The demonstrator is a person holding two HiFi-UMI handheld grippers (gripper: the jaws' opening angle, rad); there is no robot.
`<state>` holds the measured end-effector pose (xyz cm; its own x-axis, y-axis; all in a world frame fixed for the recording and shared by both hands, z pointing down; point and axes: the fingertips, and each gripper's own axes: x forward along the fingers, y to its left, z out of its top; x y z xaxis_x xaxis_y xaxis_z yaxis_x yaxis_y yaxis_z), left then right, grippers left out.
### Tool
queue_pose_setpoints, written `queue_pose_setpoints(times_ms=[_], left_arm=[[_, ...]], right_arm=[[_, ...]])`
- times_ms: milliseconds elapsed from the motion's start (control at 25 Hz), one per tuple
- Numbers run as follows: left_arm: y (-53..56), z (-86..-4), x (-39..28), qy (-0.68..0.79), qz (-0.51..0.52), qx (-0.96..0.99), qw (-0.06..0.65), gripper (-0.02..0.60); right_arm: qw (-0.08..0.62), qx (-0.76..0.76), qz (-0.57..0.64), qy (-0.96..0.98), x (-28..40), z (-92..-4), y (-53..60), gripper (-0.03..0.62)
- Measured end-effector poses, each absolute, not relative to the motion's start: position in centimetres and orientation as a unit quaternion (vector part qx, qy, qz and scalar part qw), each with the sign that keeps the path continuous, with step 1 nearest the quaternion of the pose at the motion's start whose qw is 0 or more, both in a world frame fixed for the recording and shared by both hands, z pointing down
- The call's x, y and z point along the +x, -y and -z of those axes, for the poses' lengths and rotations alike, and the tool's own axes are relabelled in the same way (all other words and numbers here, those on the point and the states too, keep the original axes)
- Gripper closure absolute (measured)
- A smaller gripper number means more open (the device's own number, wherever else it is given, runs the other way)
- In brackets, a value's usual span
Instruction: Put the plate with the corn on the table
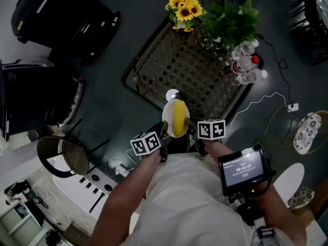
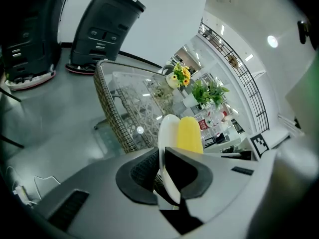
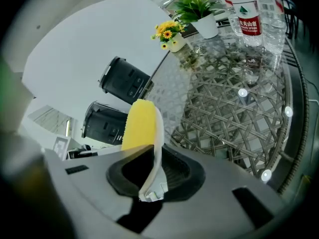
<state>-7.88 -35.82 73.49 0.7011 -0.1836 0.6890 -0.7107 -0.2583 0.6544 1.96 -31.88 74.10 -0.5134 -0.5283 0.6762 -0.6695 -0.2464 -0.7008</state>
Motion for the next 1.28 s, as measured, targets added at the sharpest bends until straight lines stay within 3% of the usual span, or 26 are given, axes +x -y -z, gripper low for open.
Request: queue_pose_setpoints(times_ms=[800,1280], left_arm=[[37.0,-76.2,3.2,0.175,-0.324,0.787,0.495,0.537],[38.7,-78.1,6.1,0.164,-0.342,0.791,0.481,0.535]], right_arm=[[-0.010,0.598,-0.607,0.523,11.6,-76.2,30.5,0.543],[-0.005,0.624,-0.597,0.504,14.5,-78.1,31.4,0.543]])
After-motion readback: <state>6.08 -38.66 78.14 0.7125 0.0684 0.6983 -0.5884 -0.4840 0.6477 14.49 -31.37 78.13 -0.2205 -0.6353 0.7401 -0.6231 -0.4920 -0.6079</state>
